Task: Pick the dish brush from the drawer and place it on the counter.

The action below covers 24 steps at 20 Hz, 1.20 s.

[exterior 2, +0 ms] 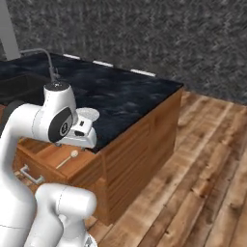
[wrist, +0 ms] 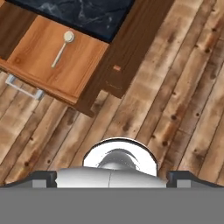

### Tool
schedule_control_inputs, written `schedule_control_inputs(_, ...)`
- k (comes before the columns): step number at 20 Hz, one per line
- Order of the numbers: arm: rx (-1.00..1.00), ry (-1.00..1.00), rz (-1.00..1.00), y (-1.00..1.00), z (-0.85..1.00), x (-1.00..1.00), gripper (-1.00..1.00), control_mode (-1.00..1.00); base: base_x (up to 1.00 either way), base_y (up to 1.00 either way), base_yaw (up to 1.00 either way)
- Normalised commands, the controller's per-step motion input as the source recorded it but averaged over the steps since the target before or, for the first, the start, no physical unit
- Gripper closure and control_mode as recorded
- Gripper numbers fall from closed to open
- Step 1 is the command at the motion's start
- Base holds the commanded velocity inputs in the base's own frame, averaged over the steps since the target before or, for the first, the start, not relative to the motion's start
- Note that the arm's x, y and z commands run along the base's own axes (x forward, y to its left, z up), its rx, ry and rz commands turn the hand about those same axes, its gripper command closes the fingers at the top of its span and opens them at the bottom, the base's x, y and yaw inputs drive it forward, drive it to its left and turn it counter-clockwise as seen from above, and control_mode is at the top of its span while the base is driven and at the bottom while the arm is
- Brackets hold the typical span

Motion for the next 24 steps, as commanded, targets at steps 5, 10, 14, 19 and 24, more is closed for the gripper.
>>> schedule_control_inputs(5,0.00,0.00,0.00,0.00,0.00,0.00,-1.00,1.00,0.18,-0.26,0.60)
schedule_control_inputs(10,0.00,0.00,0.00,0.00,0.00,0.00,-1.00,1.00,0.18,-0.31,0.60)
schedule_control_inputs(14,0.00,0.00,0.00,0.00,0.00,0.00,-1.00,1.00,0.18,-0.38,0.59)
schedule_control_inputs(19,0.00,0.00,0.00,0.00,0.00,0.00,-1.00,1.00,0.11,-0.50,0.59)
schedule_control_inputs(24,0.00,0.00,0.00,0.00,0.00,0.00,-1.00,1.00,0.00,-0.76,0.53)
